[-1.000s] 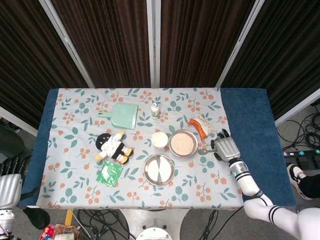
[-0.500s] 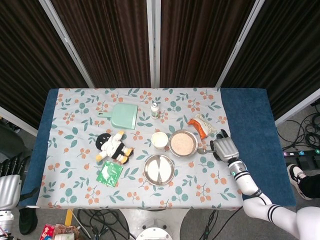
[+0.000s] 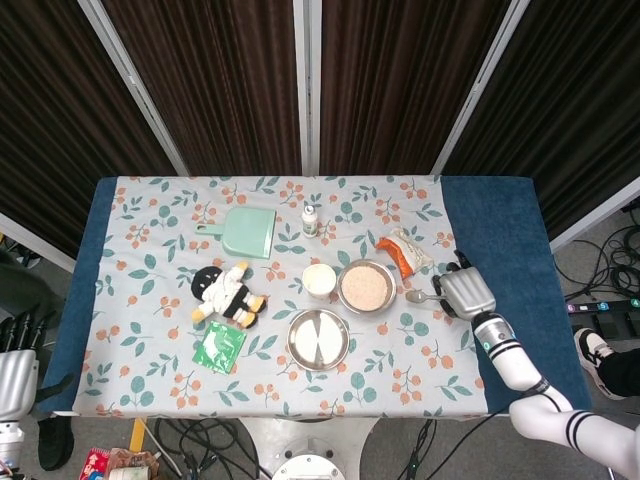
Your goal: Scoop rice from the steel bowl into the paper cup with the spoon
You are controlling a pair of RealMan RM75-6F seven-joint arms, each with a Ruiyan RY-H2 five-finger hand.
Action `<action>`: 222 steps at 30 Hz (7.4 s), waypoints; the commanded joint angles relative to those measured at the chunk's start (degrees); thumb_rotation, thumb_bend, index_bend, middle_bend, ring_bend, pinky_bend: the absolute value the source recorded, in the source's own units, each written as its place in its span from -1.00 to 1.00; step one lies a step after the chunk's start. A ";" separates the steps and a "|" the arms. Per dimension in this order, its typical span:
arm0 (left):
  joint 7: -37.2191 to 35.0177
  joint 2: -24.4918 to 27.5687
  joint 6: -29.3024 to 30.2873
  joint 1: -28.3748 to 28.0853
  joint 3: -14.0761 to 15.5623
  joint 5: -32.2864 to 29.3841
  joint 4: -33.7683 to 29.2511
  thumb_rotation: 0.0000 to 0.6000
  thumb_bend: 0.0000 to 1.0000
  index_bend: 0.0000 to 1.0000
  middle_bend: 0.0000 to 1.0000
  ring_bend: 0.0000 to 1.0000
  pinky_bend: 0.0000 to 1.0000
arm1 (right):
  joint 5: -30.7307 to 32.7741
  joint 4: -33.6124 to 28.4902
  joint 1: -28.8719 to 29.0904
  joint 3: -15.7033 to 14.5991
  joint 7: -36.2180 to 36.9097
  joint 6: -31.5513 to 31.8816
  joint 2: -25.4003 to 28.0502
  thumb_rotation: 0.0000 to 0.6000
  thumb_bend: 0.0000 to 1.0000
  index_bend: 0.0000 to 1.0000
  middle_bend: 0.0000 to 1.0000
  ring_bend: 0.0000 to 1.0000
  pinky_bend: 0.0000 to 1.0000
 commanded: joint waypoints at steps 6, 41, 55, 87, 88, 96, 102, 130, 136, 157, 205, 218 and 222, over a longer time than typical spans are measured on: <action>-0.36 -0.68 0.75 0.27 -0.03 0.48 1.06 1.00 -0.86 -0.65 -0.76 -0.88 -0.91 | 6.11 -11.45 8.26 4.29 -10.25 -7.83 7.31 1.00 -0.33 0.25 0.20 -0.52 -0.88; -1.90 -1.24 0.23 0.53 0.13 0.30 2.48 1.00 -0.86 -0.65 -0.76 -0.88 -0.91 | 38.65 -4.66 32.51 -8.11 -43.91 -5.99 -7.22 1.00 -0.30 0.29 0.23 -0.50 -1.00; -1.43 -1.51 0.70 0.68 0.18 0.77 2.35 1.00 -0.86 -0.65 -0.76 -0.88 -0.91 | 22.39 0.86 20.67 -5.86 -19.18 1.30 -9.40 1.00 -0.31 0.30 0.23 -0.50 -1.00; -1.33 -0.77 1.22 0.72 -0.33 0.77 1.75 1.00 -0.86 -0.65 -0.76 -0.88 -0.91 | 19.06 -10.90 24.71 3.19 -23.69 -3.63 -1.89 1.00 -0.31 0.31 0.23 -0.48 -1.00; -1.42 -0.80 1.20 0.76 -0.33 0.69 1.82 1.00 -0.86 -0.65 -0.76 -0.88 -0.91 | 19.88 -10.70 25.45 3.21 -24.93 -4.03 -2.35 1.00 -0.31 0.31 0.23 -0.48 -1.00; -2.46 -1.29 1.10 1.28 -0.11 0.11 2.93 1.00 -0.86 -0.65 -0.76 -0.88 -0.91 | 26.67 -8.19 31.51 1.55 -37.87 -4.35 -6.98 1.00 -0.31 0.31 0.23 -0.47 -1.00; -3.33 -1.91 0.99 1.77 0.05 -0.47 4.08 1.00 -0.86 -0.65 -0.76 -0.88 -0.91 | 28.93 -7.39 34.33 -1.11 -46.92 -1.60 -9.77 1.00 -0.31 0.31 0.23 -0.47 -1.00; -3.59 -2.28 1.59 2.19 0.11 0.25 4.61 1.00 -0.86 -0.65 -0.76 -0.88 -0.91 | 9.19 -4.74 39.19 -9.66 -62.96 -0.69 -7.24 1.00 -0.31 0.30 0.23 -0.47 -1.00; -3.45 -2.32 1.76 2.19 0.12 0.59 4.56 1.00 -0.86 -0.65 -0.76 -0.88 -0.91 | 9.38 -6.21 37.78 -8.56 -62.57 0.70 -6.74 1.00 -0.31 0.30 0.23 -0.47 -1.00; -1.94 -1.10 2.75 2.24 -0.21 1.30 2.60 1.00 -0.86 -0.65 -0.76 -0.88 -0.91 | 8.33 -18.47 23.13 -2.73 -26.17 8.43 -2.10 1.00 -0.31 0.30 0.23 -0.47 -1.00; -4.99 -1.59 1.93 1.69 0.02 2.49 4.76 1.00 -0.86 -0.65 -0.76 -0.88 -0.91 | -6.42 -27.09 0.53 -5.60 -17.75 27.24 5.14 1.00 -0.48 -0.46 -0.34 -0.75 -0.99; -2.01 -0.84 0.83 -0.29 -0.62 3.44 1.82 1.00 -0.86 -0.67 -0.76 -0.88 -0.91 | -7.56 -25.87 -21.89 -12.26 9.82 44.69 18.01 1.00 -0.47 -0.97 -0.75 -1.00 -1.00; -1.26 -0.96 0.95 -0.62 -0.89 3.47 1.37 1.00 -0.86 -0.68 -0.76 -0.88 -0.91 | -8.11 -24.57 -24.87 -12.23 14.16 46.05 18.42 1.00 -0.46 -0.97 -0.75 -1.00 -1.00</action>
